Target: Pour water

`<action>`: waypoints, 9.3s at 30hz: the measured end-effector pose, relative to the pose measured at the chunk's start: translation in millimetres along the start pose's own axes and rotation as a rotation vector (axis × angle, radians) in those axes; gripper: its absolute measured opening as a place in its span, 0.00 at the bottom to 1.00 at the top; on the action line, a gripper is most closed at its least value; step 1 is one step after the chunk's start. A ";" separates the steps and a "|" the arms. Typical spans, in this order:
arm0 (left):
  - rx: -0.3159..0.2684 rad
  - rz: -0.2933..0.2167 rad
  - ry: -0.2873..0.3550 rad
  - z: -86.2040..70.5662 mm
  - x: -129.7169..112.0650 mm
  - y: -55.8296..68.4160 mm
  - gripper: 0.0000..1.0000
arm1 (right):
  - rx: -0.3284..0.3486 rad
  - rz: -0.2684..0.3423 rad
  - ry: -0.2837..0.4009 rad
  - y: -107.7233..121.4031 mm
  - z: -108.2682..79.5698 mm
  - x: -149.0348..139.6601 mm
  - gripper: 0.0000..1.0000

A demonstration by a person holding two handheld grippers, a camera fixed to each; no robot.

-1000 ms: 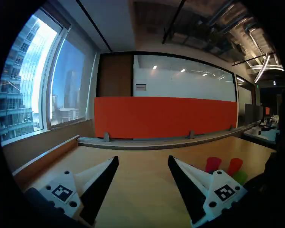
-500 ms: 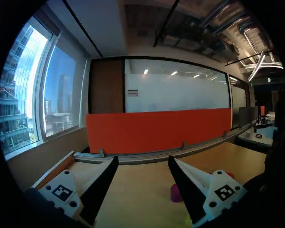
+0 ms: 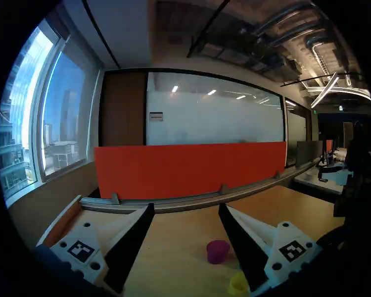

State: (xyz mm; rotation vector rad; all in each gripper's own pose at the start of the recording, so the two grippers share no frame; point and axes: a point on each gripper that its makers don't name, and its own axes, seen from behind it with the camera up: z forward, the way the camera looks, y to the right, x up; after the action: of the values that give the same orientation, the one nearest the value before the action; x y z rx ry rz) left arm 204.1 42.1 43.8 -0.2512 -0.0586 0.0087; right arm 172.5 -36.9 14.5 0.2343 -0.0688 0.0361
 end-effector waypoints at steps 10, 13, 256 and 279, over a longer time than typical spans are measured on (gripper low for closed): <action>-0.160 0.026 -0.002 -0.2 5.2 31.3 0.96 | 0.197 -0.004 0.027 -38.1 -10.4 20.5 1.00; -0.215 0.008 0.007 -1.3 10.0 44.6 0.96 | 0.255 -0.017 0.030 -51.5 -14.6 25.8 1.00; -0.677 0.206 -0.479 24.0 -194.8 147.8 0.97 | 0.558 -0.228 -0.177 -124.3 -27.1 -104.2 0.92; -0.694 0.252 -0.549 48.8 -230.1 174.4 0.97 | 0.550 -0.218 -0.096 -120.8 -38.0 -65.5 0.92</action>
State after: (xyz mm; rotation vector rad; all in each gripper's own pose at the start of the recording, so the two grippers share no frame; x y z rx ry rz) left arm -28.7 219.5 34.5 -0.9448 -0.5821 0.3123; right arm 115.0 -147.3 -54.9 0.7919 -0.1281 -0.1759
